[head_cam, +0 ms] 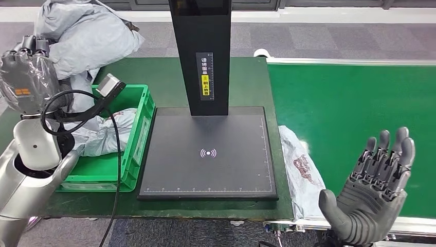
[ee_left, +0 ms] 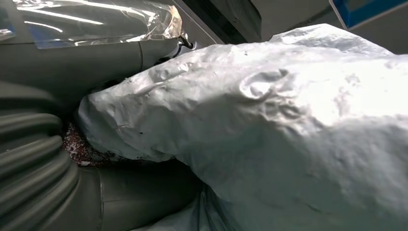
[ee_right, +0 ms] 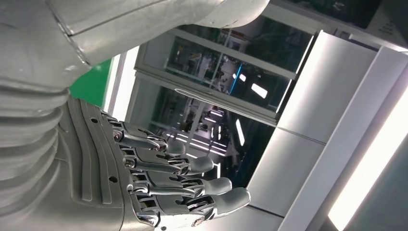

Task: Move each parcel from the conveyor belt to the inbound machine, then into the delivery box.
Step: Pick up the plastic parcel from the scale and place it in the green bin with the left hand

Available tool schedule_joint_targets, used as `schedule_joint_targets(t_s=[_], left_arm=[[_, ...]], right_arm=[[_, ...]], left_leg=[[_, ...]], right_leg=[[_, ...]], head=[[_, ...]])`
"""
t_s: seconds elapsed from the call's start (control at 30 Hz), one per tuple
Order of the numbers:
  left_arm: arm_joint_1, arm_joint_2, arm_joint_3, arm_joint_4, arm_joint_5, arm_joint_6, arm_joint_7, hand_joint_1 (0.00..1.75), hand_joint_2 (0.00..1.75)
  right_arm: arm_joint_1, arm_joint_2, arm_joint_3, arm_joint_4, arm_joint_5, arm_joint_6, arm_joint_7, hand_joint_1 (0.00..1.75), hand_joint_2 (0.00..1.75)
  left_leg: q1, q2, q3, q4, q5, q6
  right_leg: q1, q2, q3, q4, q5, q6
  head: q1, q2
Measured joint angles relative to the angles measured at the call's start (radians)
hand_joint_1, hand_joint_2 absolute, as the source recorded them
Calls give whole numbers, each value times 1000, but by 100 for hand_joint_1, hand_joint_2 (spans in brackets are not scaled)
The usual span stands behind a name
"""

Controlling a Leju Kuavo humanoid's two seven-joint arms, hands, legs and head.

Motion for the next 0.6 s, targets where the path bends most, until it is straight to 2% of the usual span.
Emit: schedule_joint_targets(t_s=[0.27, 0.4, 0.5, 0.6], left_arm=[[8, 10, 35, -15, 0, -1, 0, 175, 175], [7, 10, 45, 0, 0, -64, 0, 175, 175], [-18, -7, 44, 74, 0, -87, 0, 175, 175], [-64, -55, 33, 222, 0, -120, 0, 175, 175]], right_arm=[[5, 0, 0, 0, -16, -3, -8, 0, 175], [14, 0, 0, 0, -27, -6, -14, 0, 175], [24, -1, 0, 0, -41, -4, -23, 0, 175], [26, -2, -1, 0, -54, 14, -28, 0, 175]], left_leg=[[0, 0, 0, 0, 0, 0], [0, 0, 0, 0, 0, 0], [0, 0, 0, 0, 0, 0], [0, 0, 1, 0, 0, 0]], right_leg=[[0, 0, 0, 0, 0, 0], [0, 0, -1, 0, 0, 0], [0, 0, -2, 0, 0, 0], [0, 0, -1, 0, 0, 0]], head=[[0, 0], [0, 0], [0, 0], [0, 0]])
